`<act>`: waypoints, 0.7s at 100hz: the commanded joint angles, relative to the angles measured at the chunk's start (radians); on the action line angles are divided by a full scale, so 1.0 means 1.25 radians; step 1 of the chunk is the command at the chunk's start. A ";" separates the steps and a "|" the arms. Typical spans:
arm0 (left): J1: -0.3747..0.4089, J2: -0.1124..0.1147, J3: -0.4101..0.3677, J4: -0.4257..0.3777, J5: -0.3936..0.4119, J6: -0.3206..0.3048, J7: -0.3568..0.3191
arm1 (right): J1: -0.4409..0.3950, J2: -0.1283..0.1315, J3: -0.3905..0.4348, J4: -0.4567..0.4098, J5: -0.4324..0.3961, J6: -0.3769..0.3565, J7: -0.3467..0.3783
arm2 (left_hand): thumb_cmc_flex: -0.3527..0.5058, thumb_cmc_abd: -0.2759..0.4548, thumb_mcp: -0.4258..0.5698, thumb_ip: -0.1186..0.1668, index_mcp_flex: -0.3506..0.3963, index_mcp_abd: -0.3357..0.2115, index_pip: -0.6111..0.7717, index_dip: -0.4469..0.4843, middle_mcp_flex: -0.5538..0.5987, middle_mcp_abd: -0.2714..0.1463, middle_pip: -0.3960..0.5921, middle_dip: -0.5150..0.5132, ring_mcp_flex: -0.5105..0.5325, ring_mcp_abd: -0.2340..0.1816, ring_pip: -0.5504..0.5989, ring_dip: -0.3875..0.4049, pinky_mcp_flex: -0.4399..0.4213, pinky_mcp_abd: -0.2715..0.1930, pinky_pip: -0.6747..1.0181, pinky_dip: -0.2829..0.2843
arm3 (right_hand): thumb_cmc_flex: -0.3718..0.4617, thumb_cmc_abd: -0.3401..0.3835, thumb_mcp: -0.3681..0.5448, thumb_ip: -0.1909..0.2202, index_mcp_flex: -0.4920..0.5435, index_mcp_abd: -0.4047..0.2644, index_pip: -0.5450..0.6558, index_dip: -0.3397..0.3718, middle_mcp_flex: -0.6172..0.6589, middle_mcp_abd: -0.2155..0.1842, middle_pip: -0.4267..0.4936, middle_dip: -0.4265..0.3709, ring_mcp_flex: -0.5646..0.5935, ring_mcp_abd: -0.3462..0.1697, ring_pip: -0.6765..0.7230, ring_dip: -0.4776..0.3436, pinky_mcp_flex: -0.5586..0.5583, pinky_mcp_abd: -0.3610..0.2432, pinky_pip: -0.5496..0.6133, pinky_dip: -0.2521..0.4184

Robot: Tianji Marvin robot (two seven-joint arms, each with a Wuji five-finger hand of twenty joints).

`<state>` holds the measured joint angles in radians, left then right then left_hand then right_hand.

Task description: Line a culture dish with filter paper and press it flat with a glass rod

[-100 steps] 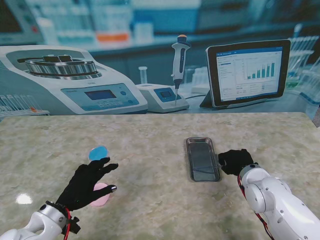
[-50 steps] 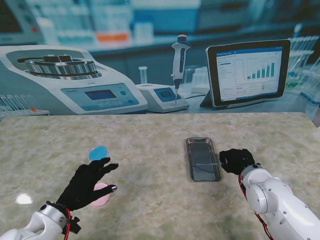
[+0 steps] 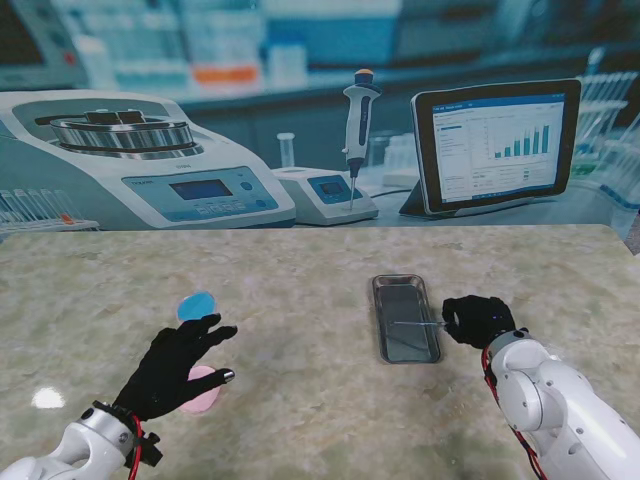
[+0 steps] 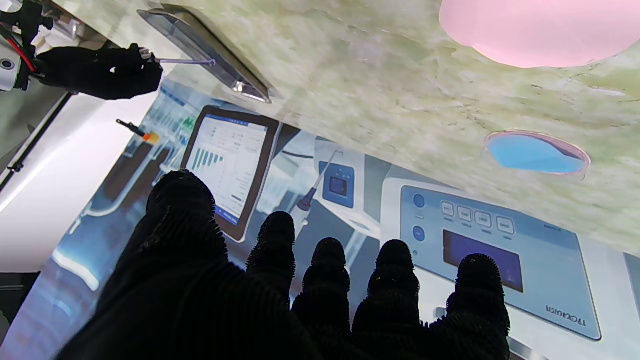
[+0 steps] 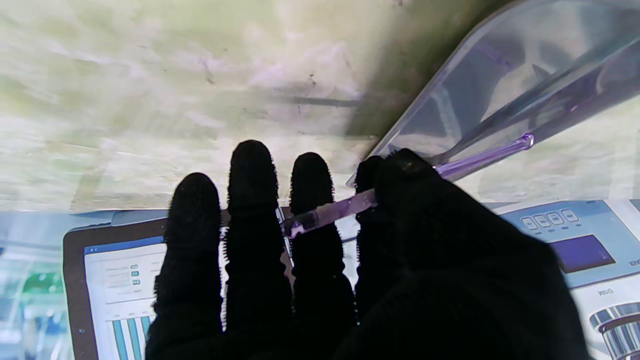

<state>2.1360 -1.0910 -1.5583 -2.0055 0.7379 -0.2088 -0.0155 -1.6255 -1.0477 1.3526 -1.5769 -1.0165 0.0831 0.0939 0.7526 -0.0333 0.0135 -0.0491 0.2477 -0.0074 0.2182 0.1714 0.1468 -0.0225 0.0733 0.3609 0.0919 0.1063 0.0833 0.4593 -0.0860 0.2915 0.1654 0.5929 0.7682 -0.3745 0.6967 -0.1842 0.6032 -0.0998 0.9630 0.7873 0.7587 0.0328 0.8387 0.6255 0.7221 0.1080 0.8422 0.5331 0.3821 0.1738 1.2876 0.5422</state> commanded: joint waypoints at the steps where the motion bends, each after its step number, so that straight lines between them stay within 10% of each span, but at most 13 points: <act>1: 0.002 -0.001 0.002 0.000 -0.001 0.005 -0.003 | -0.015 -0.003 0.006 -0.019 0.006 -0.002 -0.006 | 0.012 0.028 -0.015 0.033 0.015 0.009 0.009 0.004 -0.005 0.007 0.005 -0.004 -0.035 -0.004 -0.016 -0.009 -0.014 0.004 -0.038 -0.020 | 0.070 0.085 0.028 0.003 0.041 -0.047 0.071 0.040 -0.006 0.014 0.021 0.010 0.020 0.017 0.019 0.008 0.008 -0.002 0.033 0.012; 70: -0.026 0.002 0.017 0.013 -0.020 0.019 -0.023 | -0.128 -0.024 0.058 -0.184 0.127 -0.044 -0.039 | 0.013 0.029 -0.015 0.033 0.014 0.008 0.011 0.005 -0.001 0.009 0.013 -0.003 -0.027 -0.003 -0.013 -0.007 -0.014 0.003 -0.032 -0.014 | 0.067 0.067 0.052 0.005 0.064 -0.029 0.058 0.048 0.010 0.028 0.029 0.005 0.041 0.036 0.028 0.011 0.028 0.010 0.046 0.018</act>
<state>2.1073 -1.0899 -1.5425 -1.9941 0.7187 -0.1859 -0.0377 -1.7659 -1.0692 1.4308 -1.7792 -0.8637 0.0371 0.0494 0.7526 -0.0331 0.0134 -0.0491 0.2478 -0.0073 0.2182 0.1718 0.1468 -0.0212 0.0753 0.3609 0.0918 0.1063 0.0833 0.4593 -0.0860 0.2915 0.1654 0.5928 0.7725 -0.3743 0.6983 -0.1842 0.6032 -0.0841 0.9625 0.8004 0.7586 0.0481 0.8498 0.6255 0.7420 0.1328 0.8437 0.5332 0.4068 0.1751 1.3029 0.5428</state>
